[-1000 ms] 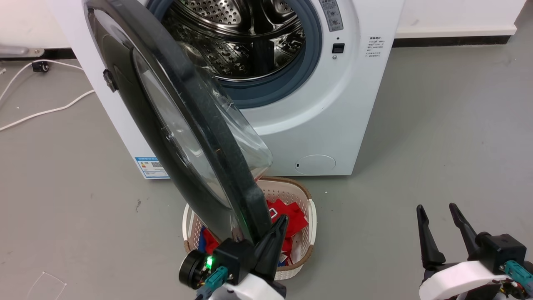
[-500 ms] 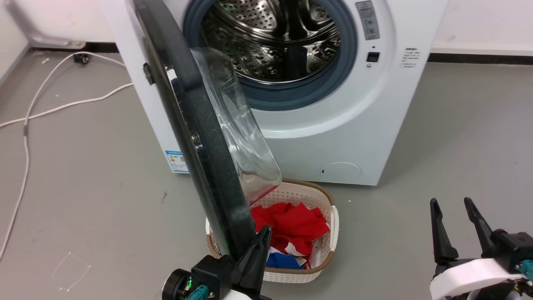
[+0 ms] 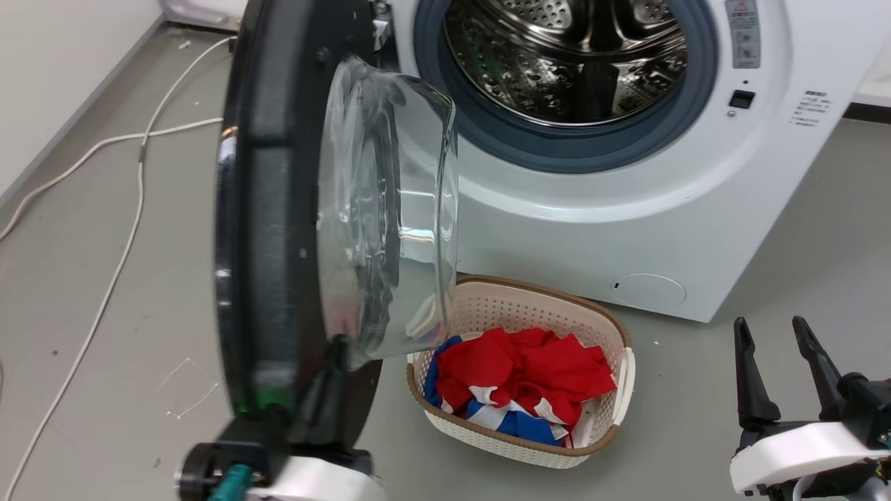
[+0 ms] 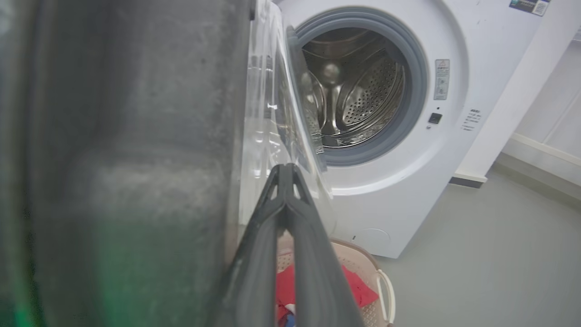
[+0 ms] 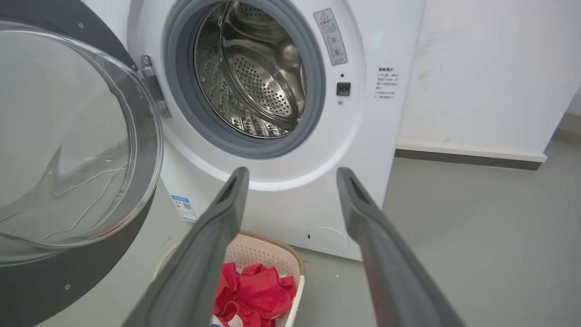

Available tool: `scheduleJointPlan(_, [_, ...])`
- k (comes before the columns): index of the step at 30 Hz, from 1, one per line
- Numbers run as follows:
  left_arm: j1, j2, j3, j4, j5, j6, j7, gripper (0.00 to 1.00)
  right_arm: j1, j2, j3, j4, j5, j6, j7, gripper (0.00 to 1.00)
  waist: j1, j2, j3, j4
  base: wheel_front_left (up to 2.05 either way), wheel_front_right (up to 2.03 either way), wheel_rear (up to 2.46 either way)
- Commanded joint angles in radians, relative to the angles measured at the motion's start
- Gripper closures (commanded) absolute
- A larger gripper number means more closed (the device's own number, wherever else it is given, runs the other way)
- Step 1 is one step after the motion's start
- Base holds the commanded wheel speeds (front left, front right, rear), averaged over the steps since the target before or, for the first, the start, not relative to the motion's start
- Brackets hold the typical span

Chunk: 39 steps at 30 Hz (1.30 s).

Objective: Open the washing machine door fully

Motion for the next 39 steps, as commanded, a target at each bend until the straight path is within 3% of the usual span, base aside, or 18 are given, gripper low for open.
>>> scheduleJointPlan(1, [0.002, 0.019, 0.035, -0.003, -0.005, 0.015, -0.011, 1.0, -0.016, 0.001, 0.0, -0.004, 0.0, 0.0, 0.003, 0.0, 0.0, 0.0, 0.007, 0.016, 0.0, 0.0, 0.0])
scheduleJointPlan(8, [-0.022, 0.089, 0.206, -0.001, -0.07, 0.026, -0.065, 1.0, -0.027, 0.001, -0.001, -0.022, -0.006, 0.0, 0.016, 0.0, 0.0, 0.0, 0.032, 0.028, 0.0, 0.0, 0.0])
scheduleJointPlan(16, [-0.079, 0.175, 0.388, 0.088, -0.164, -0.025, -0.092, 1.0, -0.055, 0.001, -0.006, -0.04, -0.018, 0.0, 0.033, 0.0, 0.0, 0.0, 0.079, 0.002, 0.0, 0.0, 0.0])
scheduleJointPlan(23, [-0.151, 0.251, 0.499, 0.268, -0.221, -0.104, -0.1, 1.0, -0.073, 0.001, -0.012, -0.047, -0.026, 0.0, 0.04, 0.0, 0.0, 0.0, 0.115, -0.018, 0.0, 0.0, 0.0])
scheduleJointPlan(30, [-0.216, 0.283, 0.569, 0.384, -0.208, -0.142, -0.102, 1.0, -0.079, 0.001, -0.014, -0.042, -0.025, 0.0, 0.04, 0.0, 0.0, 0.0, 0.128, -0.025, 0.0, 0.0, 0.0])
scheduleJointPlan(39, [-0.221, 0.263, 0.594, 0.433, -0.151, -0.156, -0.101, 1.0, -0.064, 0.001, -0.014, -0.025, -0.022, 0.0, 0.035, 0.0, 0.0, 0.0, 0.102, -0.02, 0.0, 0.0, 0.0])
